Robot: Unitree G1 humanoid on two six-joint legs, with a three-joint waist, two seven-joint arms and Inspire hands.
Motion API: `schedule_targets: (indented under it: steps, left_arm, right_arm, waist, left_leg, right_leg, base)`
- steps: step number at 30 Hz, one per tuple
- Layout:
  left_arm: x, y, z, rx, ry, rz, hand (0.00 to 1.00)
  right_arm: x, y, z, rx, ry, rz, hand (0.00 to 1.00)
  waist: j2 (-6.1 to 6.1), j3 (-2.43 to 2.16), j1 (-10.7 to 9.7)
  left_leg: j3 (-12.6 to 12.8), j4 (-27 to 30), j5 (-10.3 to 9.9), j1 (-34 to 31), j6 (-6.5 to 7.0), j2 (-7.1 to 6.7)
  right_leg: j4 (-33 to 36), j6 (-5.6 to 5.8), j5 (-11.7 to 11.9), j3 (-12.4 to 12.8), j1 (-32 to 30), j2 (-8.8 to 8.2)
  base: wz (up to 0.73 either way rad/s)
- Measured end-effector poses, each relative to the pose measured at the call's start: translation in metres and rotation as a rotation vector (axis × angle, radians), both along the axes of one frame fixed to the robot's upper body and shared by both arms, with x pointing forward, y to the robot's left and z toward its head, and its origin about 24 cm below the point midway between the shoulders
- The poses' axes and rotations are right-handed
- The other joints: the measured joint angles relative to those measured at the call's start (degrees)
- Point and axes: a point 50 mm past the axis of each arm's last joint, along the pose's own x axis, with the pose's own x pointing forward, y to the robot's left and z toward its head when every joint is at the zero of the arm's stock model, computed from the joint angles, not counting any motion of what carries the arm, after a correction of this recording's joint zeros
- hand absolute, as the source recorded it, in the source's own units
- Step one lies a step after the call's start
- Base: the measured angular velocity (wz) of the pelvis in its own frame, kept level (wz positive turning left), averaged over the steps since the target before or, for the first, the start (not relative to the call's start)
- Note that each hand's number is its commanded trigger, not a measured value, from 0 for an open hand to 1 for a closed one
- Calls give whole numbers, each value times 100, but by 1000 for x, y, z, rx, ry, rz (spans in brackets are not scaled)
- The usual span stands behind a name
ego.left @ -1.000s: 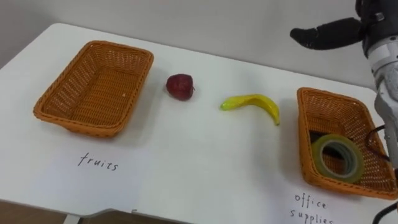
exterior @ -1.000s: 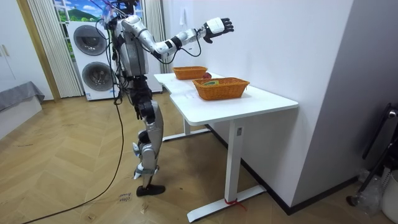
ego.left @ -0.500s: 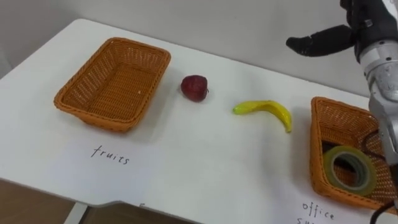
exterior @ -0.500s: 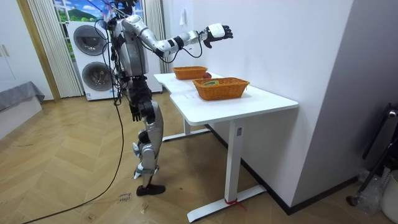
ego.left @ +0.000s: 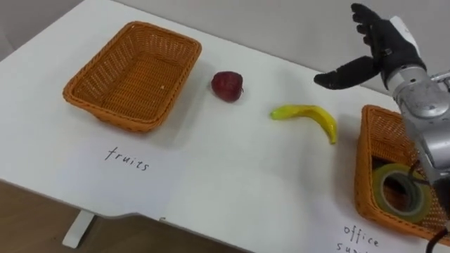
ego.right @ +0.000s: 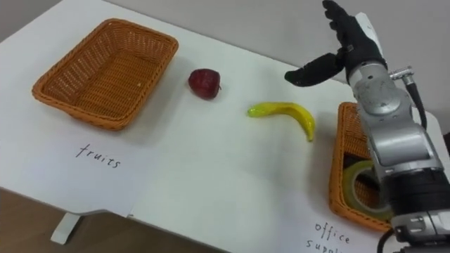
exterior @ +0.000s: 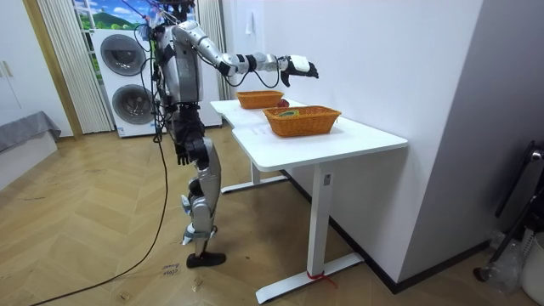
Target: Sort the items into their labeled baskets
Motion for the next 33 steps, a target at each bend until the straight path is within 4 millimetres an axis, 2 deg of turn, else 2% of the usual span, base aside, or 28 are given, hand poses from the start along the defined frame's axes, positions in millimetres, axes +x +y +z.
schedule_targets:
  steps: [6,8,15,24,26,33]
  left_arm:
    - [10,1,1,23,-14,-15,0]
    - [16,0,1,24,-27,-33,0]
    - [16,-1,0,22,-28,-31,0]
    - [17,3,1,33,-18,-51,0]
    - [16,3,1,33,-15,-52,0]
    - [15,3,0,34,0,-48,0]
  right_arm:
    - [8,-3,-4,-18,27,-36,0]
    - [11,-3,-8,-34,52,-39,0]
    - [11,4,-15,-61,80,-12,0]
    - [11,9,-27,-96,128,8,0]
    - [11,9,-27,-97,132,6,0]
    - [11,14,-30,-125,160,53,0]
  waist:
    - [-51,8,-5]
    - [-42,15,3]
    - [-9,40,11]
    - [-46,28,170]
    - [-84,10,194]
    - [-98,11,257]
  left_leg:
    - [-12,99,-1,-202,0,5]
    - [-15,113,-1,-273,0,6]
    - [-10,107,-1,-330,-1,26]
    - [28,67,1,-333,-6,72]
    - [28,82,2,-389,-8,74]
    - [43,109,2,-390,-8,81]
  right_leg:
    - [-1,-4,12,-43,-151,0]
    - [-5,-6,16,-53,-205,0]
    - [-4,-11,19,-22,-292,8]
    - [-4,-21,27,9,-325,32]
    - [-4,-24,30,14,-375,33]
    - [-4,-32,36,30,-380,34]
  base:
    - [4]
    - [4]
    - [0]
    - [-2]
    - [0]
    - [0]
